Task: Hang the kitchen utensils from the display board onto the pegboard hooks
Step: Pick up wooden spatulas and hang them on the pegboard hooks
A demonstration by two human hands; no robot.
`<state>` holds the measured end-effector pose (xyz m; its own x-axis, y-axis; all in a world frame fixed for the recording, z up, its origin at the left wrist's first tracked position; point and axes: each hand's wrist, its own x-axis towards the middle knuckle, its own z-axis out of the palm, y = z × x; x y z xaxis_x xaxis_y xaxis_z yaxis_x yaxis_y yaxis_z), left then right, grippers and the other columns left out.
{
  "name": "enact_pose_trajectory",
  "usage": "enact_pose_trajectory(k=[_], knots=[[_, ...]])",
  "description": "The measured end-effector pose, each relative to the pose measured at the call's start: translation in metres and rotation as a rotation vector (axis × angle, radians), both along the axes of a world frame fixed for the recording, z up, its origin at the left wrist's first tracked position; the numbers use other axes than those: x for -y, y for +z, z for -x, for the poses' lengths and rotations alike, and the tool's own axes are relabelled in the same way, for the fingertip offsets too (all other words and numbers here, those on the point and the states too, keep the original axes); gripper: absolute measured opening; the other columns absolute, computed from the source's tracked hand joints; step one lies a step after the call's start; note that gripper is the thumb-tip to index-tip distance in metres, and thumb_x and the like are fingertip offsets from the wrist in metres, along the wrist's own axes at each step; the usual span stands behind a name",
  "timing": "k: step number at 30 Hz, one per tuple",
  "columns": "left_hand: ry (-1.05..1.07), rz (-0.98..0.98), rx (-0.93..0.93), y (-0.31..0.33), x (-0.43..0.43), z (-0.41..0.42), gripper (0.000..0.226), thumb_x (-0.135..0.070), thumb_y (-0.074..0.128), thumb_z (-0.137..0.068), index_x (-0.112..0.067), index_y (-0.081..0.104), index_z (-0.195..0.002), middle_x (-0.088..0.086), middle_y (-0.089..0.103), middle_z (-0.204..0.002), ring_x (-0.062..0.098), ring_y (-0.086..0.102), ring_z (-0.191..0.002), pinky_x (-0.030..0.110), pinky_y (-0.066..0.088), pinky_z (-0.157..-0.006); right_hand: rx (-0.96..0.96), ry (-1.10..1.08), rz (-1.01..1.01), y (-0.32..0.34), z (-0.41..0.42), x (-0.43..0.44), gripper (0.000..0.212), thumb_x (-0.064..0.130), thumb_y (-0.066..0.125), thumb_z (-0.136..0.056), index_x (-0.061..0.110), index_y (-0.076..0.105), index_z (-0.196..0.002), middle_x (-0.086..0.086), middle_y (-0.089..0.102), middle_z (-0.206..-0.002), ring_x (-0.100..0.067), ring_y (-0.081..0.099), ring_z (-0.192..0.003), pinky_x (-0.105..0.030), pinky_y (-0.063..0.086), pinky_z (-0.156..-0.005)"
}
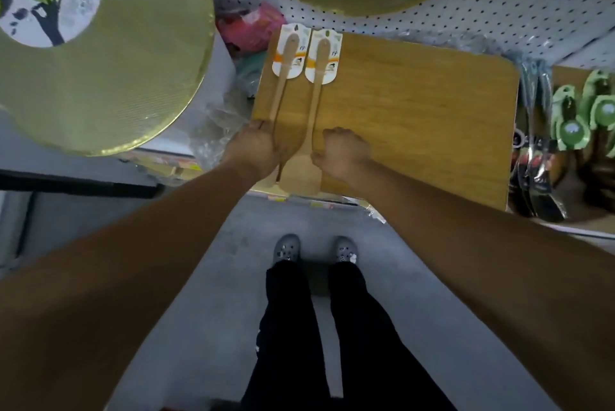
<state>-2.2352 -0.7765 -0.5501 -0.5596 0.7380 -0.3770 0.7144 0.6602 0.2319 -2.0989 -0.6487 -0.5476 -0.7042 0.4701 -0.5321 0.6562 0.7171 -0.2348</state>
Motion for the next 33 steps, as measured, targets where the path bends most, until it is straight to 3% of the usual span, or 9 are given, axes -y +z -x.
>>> enact_pose_trajectory(k=[4,6,12,16,19,22,25,29,33], knots=[[-0.027,-0.002,-0.009,-0.027,-0.014,0.033,0.04,-0.037,0.041,-0.098,-0.005,0.054,-0.119,0.022,0.06,-0.11,0.041,0.06,-0.099,0.044,0.048,-0.08,0.001,-0.172,0.021,-0.019,0.03,-0.001,0.039,0.037,0.051,-0.099,0.007,0.058,-0.123,-0.014,0.057,-0.126,-0.031,0.057,-0.116,-0.033,0.042,-0.077],[0.013,-0.009,-0.007,-0.038,-0.021,0.047,0.042,-0.043,0.043,-0.098,-0.007,0.056,-0.117,0.019,0.062,-0.107,0.038,0.062,-0.096,0.042,0.049,-0.076,-0.026,-0.278,0.03,-0.03,0.046,-0.006,0.039,0.037,0.055,-0.097,0.007,0.059,-0.122,-0.015,0.06,-0.123,-0.033,0.059,-0.113,-0.032,0.042,-0.074],[0.095,-0.028,0.109,-0.081,-0.038,0.071,0.047,-0.052,0.054,-0.089,-0.016,0.057,-0.119,0.01,0.061,-0.111,0.027,0.063,-0.096,0.046,0.055,-0.083,-0.016,-0.427,-0.008,-0.052,0.083,-0.015,0.045,0.036,0.065,-0.093,0.008,0.056,-0.126,-0.013,0.059,-0.125,-0.031,0.061,-0.114,-0.035,0.047,-0.074],[0.156,-0.103,0.161,-0.107,-0.043,0.074,0.038,-0.034,0.066,-0.084,-0.015,0.056,-0.116,0.011,0.057,-0.115,0.028,0.06,-0.097,0.047,0.053,-0.086,-0.013,-0.55,-0.025,-0.068,0.096,-0.022,0.036,0.023,0.063,-0.094,0.009,0.055,-0.126,-0.012,0.057,-0.127,-0.03,0.061,-0.114,-0.035,0.049,-0.078],[0.204,-0.139,0.17,-0.114,-0.044,0.077,0.031,-0.018,0.061,-0.083,-0.017,0.059,-0.114,0.009,0.062,-0.107,0.028,0.062,-0.095,0.041,0.055,-0.08,-0.088,-0.742,0.093,-0.075,0.098,-0.028,0.027,0.015,0.061,-0.091,0.009,0.057,-0.118,-0.011,0.061,-0.122,-0.028,0.063,-0.111,-0.033,0.051,-0.079],[0.269,-0.124,0.306,-0.108,-0.048,0.081,0.02,-0.011,0.064,-0.08,-0.013,0.069,-0.1,0.007,0.068,-0.093,0.027,0.066,-0.088,0.032,0.052,-0.067,-0.067,-0.889,0.214,-0.067,0.096,-0.034,0.023,0.019,0.068,-0.089,0.007,0.059,-0.107,-0.012,0.068,-0.111,-0.026,0.07,-0.096,-0.032,0.055,-0.07],[0.353,-0.107,0.417,-0.098,-0.045,0.081,0.018,-0.011,0.075,-0.077,-0.007,0.072,-0.094,0.012,0.071,-0.095,0.027,0.068,-0.089,0.038,0.058,-0.079,0.027,-0.932,0.433,-0.055,0.086,-0.032,0.031,0.028,0.079,-0.085,0.004,0.061,-0.093,-0.011,0.073,-0.092,-0.019,0.072,-0.07,-0.03,0.059,-0.059],[0.462,-0.112,0.532,-0.093,-0.036,0.075,0.028,-0.016,0.083,-0.075,-0.011,0.069,-0.099,0.004,0.065,-0.097,0.018,0.061,-0.087,0.031,0.055,-0.08,-0.142,-1.086,0.632,-0.044,0.06,-0.019,0.027,0.015,0.08,-0.083,0.011,0.055,-0.074,-0.011,0.068,-0.081,-0.021,0.07,-0.081,-0.037,0.062,-0.077],[0.479,-0.142,0.674,-0.09,-0.02,0.066,0.028,-0.011,0.085,-0.071,-0.022,0.059,-0.074,0.002,0.065,-0.083,0.022,0.063,-0.084,0.034,0.054,-0.076,-0.323,-1.243,0.764,-0.037,0.027,0.0,0.025,0.005,0.083,-0.078,0.012,0.059,-0.081,-0.007,0.067,-0.077,-0.017,0.068,-0.071,-0.033,0.062,-0.062]])
